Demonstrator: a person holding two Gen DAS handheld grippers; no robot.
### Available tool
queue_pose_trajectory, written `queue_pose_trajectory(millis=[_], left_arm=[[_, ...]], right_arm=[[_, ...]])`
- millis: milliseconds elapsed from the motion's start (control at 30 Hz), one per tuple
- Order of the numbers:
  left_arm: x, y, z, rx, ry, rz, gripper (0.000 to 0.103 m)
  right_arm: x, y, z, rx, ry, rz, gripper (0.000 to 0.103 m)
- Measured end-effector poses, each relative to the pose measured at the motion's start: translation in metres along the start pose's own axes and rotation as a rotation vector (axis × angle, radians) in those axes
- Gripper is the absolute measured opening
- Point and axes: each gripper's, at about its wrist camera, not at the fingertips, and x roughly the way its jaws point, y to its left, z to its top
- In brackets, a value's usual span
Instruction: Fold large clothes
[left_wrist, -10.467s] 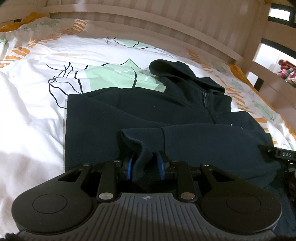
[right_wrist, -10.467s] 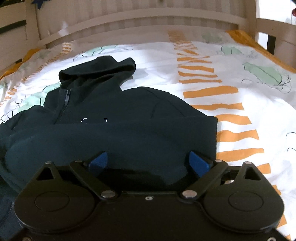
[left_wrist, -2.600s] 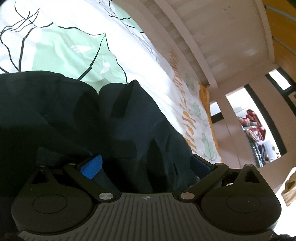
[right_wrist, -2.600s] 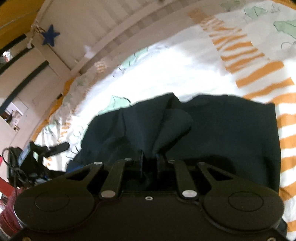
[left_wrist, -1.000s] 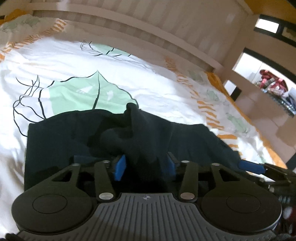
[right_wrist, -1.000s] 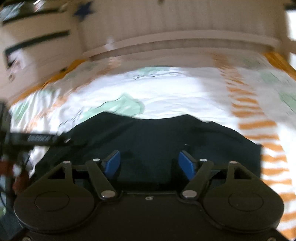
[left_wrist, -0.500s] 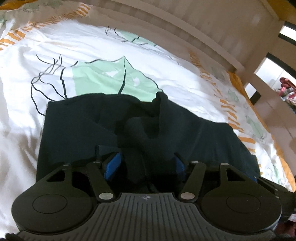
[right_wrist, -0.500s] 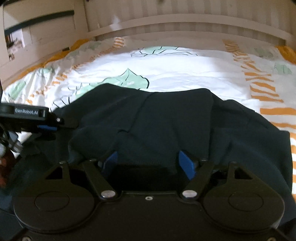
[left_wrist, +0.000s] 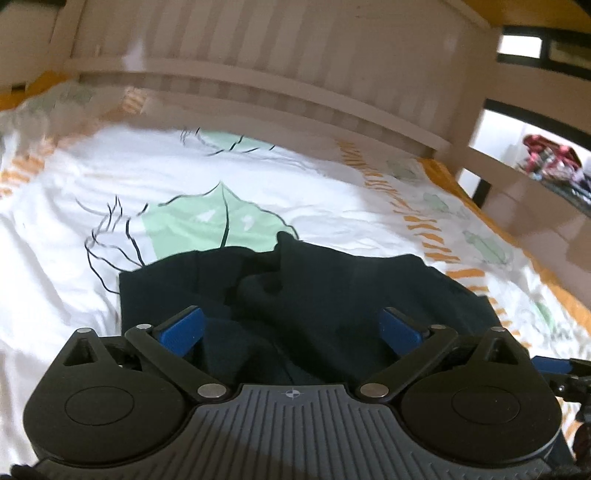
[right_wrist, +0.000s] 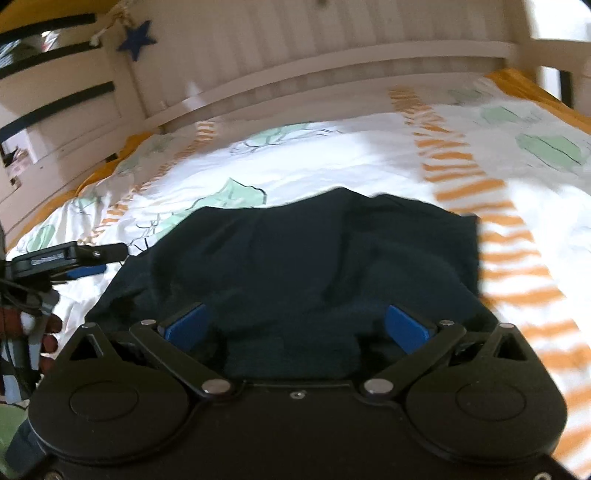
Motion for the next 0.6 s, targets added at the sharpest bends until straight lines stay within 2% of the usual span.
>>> queue_pose_trajectory(millis=[100, 233, 400, 600], left_arm=[[-0.023, -0.01, -0.006, 0.017, -0.015, 0.001, 0.103], [-0.049, -0.015, -0.015, -0.012, 0.006, -0.011, 0.103], [-0.078, -0.018, -0.03, -0.036, 0.034, 0.023, 0.103], [-0.098, -0.004, -0.06, -0.11, 0.123, 0.031, 0.103]], right_arm=[[-0.015, -0.004, -0.01, 0.019, 0.022, -0.03, 0.103], [-0.038, -0.01, -0.022, 0.049, 0.036, -0.053, 0.103], [-0.061, -0.018, -0.033, 0.077, 0.064, -0.117, 0.103], [-0.08, -0.026, -0.046, 0.126, 0.096, -0.146, 0.103]])
